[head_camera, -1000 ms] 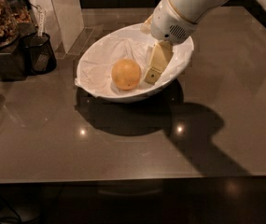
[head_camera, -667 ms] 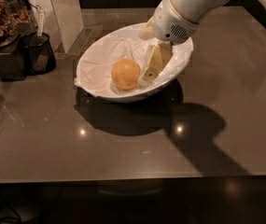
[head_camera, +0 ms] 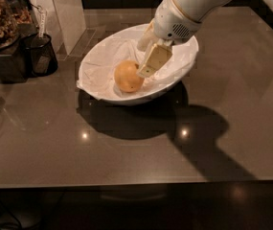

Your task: Pick orange from white bowl

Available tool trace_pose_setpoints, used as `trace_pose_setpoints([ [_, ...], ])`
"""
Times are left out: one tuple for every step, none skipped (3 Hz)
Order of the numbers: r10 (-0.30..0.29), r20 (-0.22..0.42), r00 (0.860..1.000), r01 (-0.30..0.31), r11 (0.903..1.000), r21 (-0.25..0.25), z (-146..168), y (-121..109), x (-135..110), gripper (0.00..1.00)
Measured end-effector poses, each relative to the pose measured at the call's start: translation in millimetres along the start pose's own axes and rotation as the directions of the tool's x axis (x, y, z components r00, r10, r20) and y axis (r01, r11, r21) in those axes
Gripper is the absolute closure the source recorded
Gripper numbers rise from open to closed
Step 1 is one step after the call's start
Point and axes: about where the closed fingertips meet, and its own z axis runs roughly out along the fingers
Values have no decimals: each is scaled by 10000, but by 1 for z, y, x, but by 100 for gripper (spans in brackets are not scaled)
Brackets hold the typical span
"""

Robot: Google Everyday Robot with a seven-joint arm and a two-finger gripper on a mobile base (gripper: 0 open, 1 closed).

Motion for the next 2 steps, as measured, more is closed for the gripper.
trace_pose_setpoints([
  [110,219,9997,-97,9983,-575,23,-2,1,35],
  [384,531,9979,-315,9916,-1256,51,-2,8,26],
])
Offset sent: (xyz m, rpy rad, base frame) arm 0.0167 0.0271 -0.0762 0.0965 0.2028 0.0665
